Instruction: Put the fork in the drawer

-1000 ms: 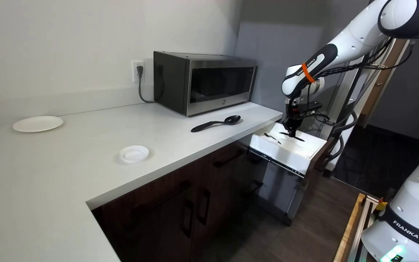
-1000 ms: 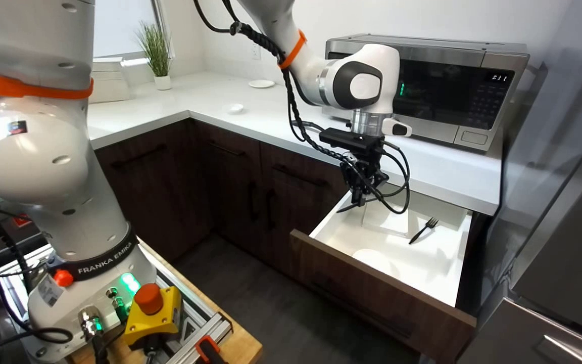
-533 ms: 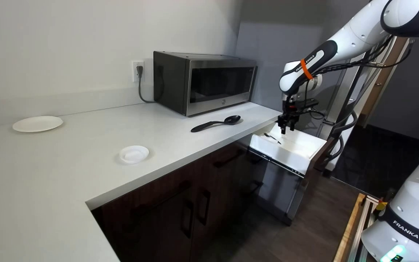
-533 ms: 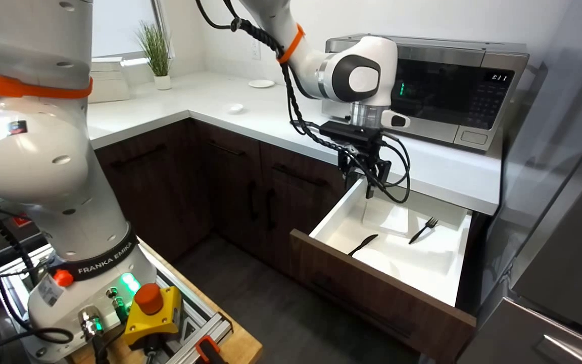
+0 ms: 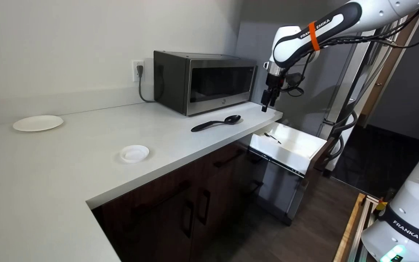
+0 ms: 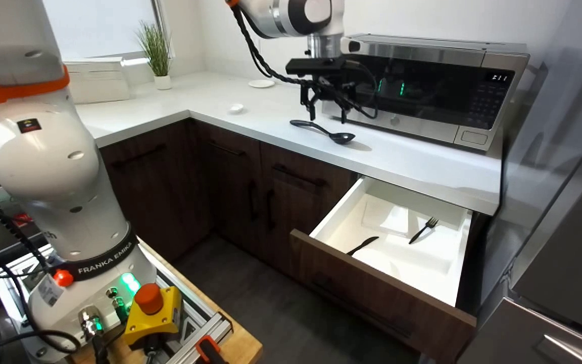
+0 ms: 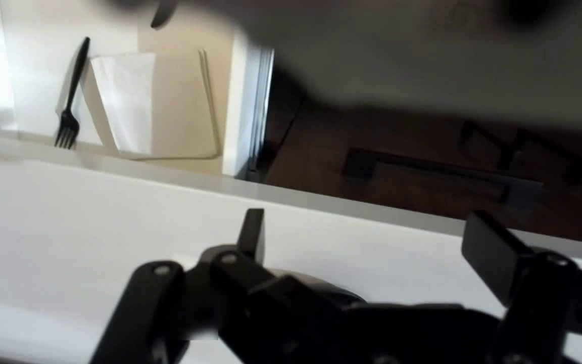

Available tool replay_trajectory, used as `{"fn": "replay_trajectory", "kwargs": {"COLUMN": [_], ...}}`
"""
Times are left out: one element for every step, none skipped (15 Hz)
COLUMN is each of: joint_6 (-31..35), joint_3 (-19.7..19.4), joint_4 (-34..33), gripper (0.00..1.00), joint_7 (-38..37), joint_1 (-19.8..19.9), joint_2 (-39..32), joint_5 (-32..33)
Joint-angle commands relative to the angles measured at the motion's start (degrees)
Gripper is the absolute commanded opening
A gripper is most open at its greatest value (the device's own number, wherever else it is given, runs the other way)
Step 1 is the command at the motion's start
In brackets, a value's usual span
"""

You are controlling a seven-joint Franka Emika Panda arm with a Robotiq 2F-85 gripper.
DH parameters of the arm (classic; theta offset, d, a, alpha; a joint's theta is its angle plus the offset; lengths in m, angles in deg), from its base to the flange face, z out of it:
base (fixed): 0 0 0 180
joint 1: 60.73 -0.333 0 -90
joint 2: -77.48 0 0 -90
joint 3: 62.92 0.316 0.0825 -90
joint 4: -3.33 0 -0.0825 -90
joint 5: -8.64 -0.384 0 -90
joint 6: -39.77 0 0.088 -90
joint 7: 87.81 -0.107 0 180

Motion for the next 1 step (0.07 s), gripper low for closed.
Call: {"fn": "replay_trajectory", "kwargs": {"joint_6": [-1.3], "joint_3": [0.1], "joint_4": [0.6], "gripper": [1.00], "joint_7": [0.3], "joint_1": [-2.2], "joint_2": [2.3], "joint_5": [0.8]}}
